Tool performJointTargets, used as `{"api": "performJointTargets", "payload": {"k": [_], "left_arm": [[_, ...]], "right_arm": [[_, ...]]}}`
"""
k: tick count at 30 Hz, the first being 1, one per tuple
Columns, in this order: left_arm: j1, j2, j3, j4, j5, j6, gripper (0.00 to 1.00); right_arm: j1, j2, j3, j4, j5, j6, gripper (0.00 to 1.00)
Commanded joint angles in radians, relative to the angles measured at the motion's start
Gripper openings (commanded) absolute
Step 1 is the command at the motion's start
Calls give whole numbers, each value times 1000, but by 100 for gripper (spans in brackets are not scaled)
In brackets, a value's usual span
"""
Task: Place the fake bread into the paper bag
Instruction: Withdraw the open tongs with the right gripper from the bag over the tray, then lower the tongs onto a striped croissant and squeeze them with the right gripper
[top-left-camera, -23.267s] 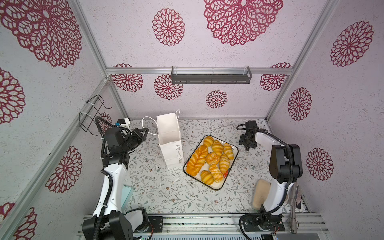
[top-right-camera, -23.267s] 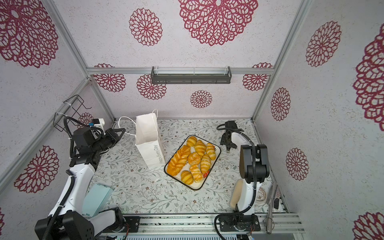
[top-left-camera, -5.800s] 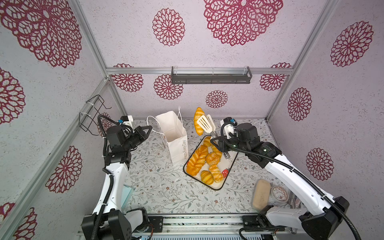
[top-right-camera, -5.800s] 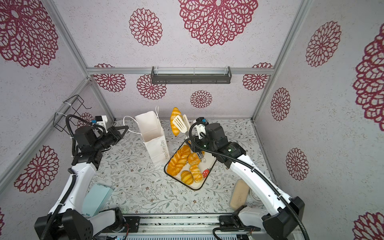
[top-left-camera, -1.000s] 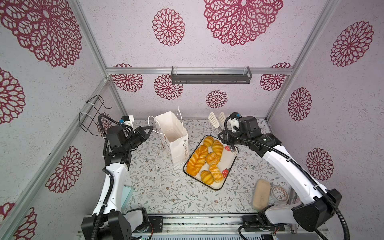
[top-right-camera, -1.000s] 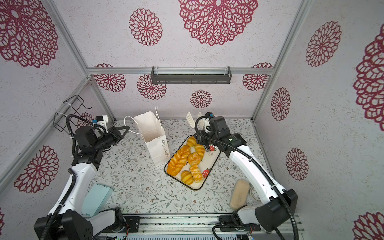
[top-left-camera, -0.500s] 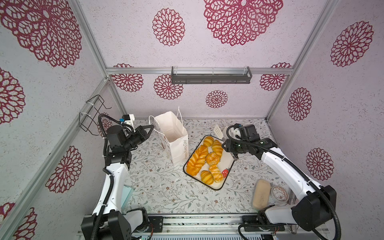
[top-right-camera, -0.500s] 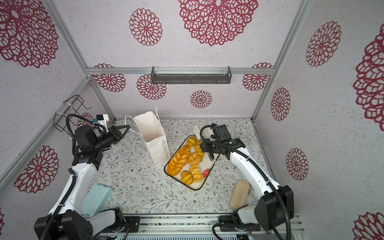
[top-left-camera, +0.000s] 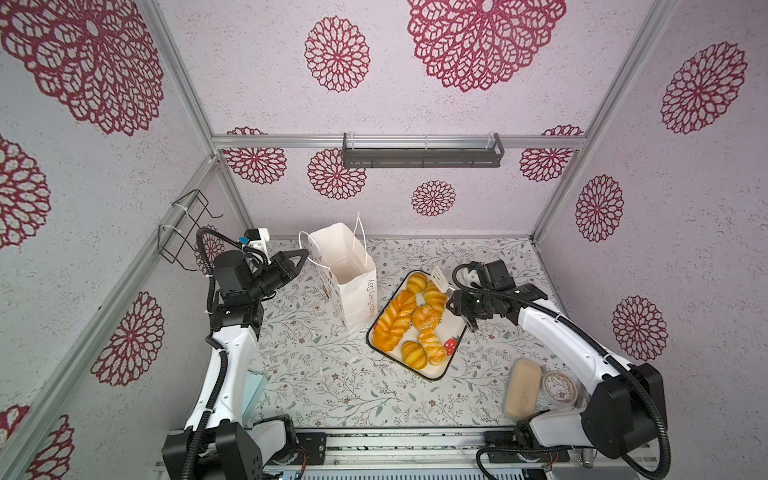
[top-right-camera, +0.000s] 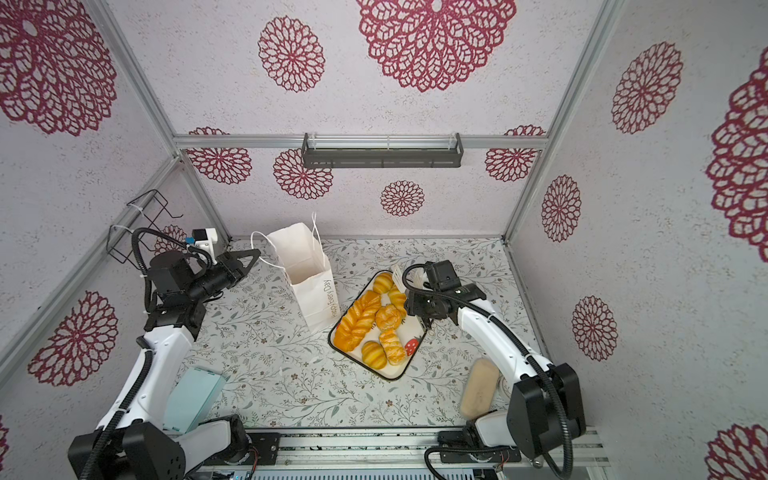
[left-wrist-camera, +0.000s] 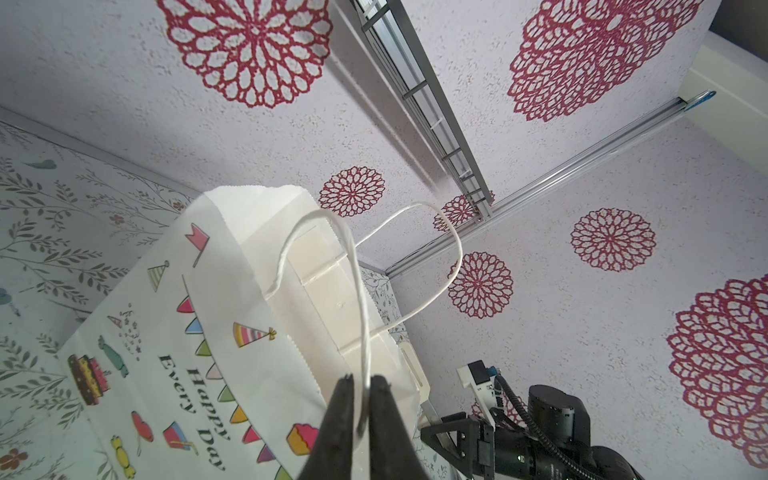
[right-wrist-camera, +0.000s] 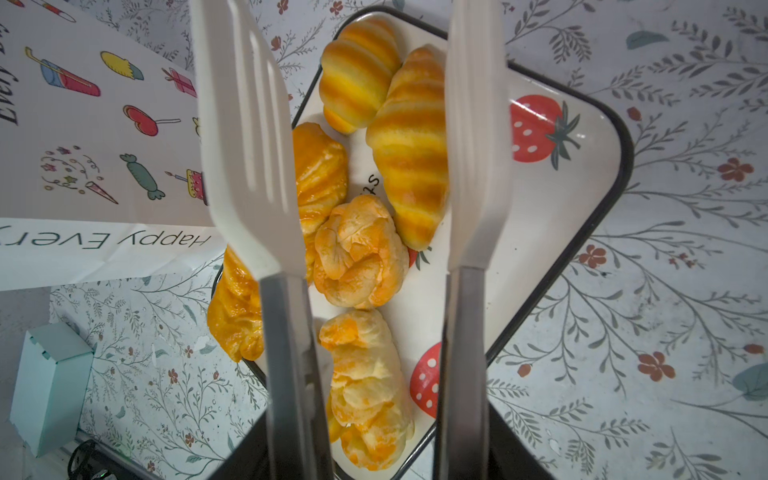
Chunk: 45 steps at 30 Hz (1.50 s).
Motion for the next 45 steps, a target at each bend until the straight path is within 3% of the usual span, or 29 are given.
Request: {"api": "performJointTargets", "payload": {"k": [1,13,29,45], "left_arm": [[-12,-13,26,-38,-20,40,15],[-26,-15,41,-64,-37,64,16],[-26,-24,36,-86,-44,83,8],[-24,-28,36,-97,-47,92,0]], "right_arm": [[-12,-5,4,45,-14,17,56],[-20,27,-44,67,-17,21,59],[-26,117,-62,113,-27,22,66],[-26,239,-12,164,-67,21,66]]}}
